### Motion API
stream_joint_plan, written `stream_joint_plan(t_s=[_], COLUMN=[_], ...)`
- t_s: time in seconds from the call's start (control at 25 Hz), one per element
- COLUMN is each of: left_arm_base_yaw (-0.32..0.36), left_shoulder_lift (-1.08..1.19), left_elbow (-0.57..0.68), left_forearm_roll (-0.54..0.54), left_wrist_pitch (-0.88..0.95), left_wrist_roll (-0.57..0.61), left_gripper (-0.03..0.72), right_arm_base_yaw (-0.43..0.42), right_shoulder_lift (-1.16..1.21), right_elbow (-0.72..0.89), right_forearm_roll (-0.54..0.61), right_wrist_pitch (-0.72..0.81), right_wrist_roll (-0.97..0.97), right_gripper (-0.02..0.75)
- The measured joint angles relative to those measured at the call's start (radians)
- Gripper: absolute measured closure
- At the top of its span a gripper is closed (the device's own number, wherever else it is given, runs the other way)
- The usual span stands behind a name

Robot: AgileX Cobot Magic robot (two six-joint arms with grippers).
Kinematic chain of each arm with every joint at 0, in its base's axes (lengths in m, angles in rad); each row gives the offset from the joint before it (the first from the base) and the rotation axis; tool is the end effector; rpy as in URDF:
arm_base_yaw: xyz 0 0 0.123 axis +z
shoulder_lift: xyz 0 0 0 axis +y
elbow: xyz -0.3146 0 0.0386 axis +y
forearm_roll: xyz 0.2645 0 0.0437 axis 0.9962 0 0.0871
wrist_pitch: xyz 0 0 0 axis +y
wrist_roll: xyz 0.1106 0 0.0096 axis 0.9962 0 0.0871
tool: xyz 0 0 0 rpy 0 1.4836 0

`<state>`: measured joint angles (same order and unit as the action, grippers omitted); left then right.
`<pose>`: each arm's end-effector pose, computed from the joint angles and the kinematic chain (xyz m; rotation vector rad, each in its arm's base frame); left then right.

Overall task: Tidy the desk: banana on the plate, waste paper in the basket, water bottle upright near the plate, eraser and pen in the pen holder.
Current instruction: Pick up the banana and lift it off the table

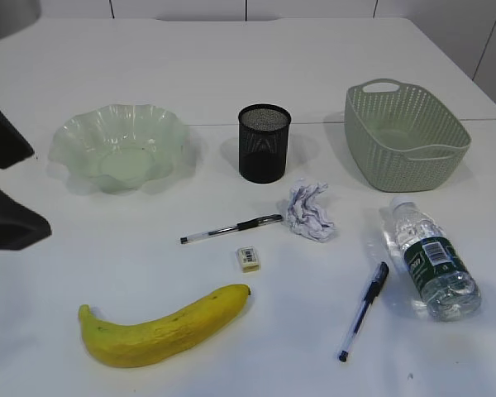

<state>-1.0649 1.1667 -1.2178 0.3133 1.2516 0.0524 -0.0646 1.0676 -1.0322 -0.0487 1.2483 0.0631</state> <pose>0.1360 -0.1784 0.3900 1.4055 2.1769 0.0735 0.1878 -0.0173 0.3483 0.1673 2.7615 -0.0683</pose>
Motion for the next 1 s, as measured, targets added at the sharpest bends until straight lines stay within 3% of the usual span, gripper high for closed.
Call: stream_joint_plan(t_s=[0.32,0.76,1.0], left_arm_base_yaw=[0.168,0.191,0.252], left_shoulder_lift=[0.066,0.289,0.378], left_elbow=[0.0,0.0,0.0], left_forearm_roll=[0.018,0.01,-0.027], left_wrist_pitch=[-0.014,-0.062,-0.079], left_wrist_roll=[0.0,0.038,0.044], left_gripper=[0.251,0.251,0.251], right_arm_base_yaw=[0.0,0.0,0.0], right_shoulder_lift=[0.0,0.0,0.0], right_elbow=[0.0,0.0,0.0], right_forearm_roll=[-0.006,-0.007,-0.007], right_wrist_pitch=[0.0,0.0,0.0], right_wrist_roll=[0.0,0.0,0.0], right_gripper=[0.306,0.305,0.306])
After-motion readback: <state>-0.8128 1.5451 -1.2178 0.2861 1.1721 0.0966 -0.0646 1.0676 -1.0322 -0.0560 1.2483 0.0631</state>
